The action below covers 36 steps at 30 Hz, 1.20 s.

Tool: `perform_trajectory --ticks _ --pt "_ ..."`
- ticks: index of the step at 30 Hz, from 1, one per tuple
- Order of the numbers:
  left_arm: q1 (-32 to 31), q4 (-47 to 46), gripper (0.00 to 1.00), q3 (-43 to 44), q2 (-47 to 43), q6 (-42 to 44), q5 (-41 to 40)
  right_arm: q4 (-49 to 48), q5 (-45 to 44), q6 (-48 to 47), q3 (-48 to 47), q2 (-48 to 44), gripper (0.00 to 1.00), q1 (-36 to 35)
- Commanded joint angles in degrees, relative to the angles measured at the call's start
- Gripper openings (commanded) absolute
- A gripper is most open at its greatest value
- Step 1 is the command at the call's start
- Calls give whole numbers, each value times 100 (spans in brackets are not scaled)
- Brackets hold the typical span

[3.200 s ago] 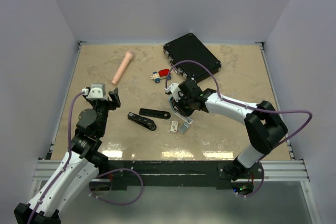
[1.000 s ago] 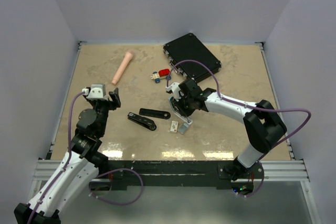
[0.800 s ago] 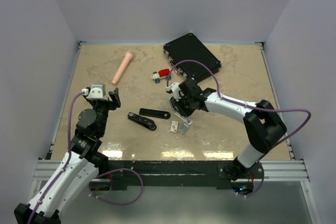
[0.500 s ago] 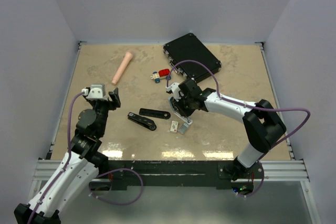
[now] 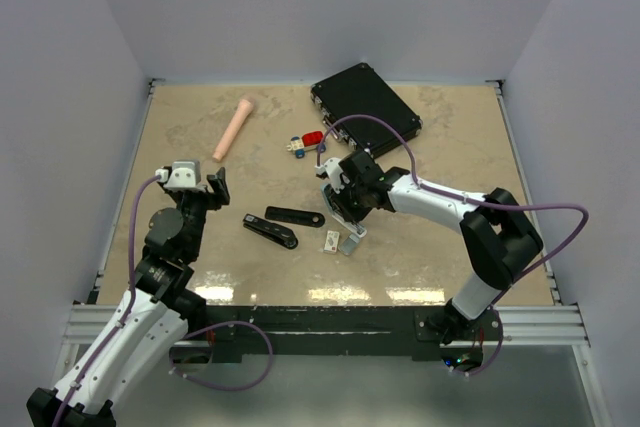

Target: Load the staples into the stapler

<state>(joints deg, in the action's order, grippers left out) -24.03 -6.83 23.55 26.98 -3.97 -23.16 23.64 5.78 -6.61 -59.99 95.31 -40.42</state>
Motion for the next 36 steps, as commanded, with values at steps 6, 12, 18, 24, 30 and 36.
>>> perform_trajectory --ticks 6,12,18,24,30,36 --pt "30 -293 69 -35 -35 -78 4 238 99 134 -356 -21 27 26" --pt "39 -301 70 -35 -35 -87 13 369 55 169 -611 -30 44 17" --pt "39 -293 70 -43 -44 -87 22 299 -129 397 -681 -47 44 26" --pt "39 -293 69 -35 -62 -87 13 352 -270 547 -672 128 40 78" --pt "39 -293 69 -43 -62 -95 13 334 -341 608 -628 322 39 114" --pt "39 -284 69 -35 -70 -78 -5 422 -394 608 -567 348 39 114"
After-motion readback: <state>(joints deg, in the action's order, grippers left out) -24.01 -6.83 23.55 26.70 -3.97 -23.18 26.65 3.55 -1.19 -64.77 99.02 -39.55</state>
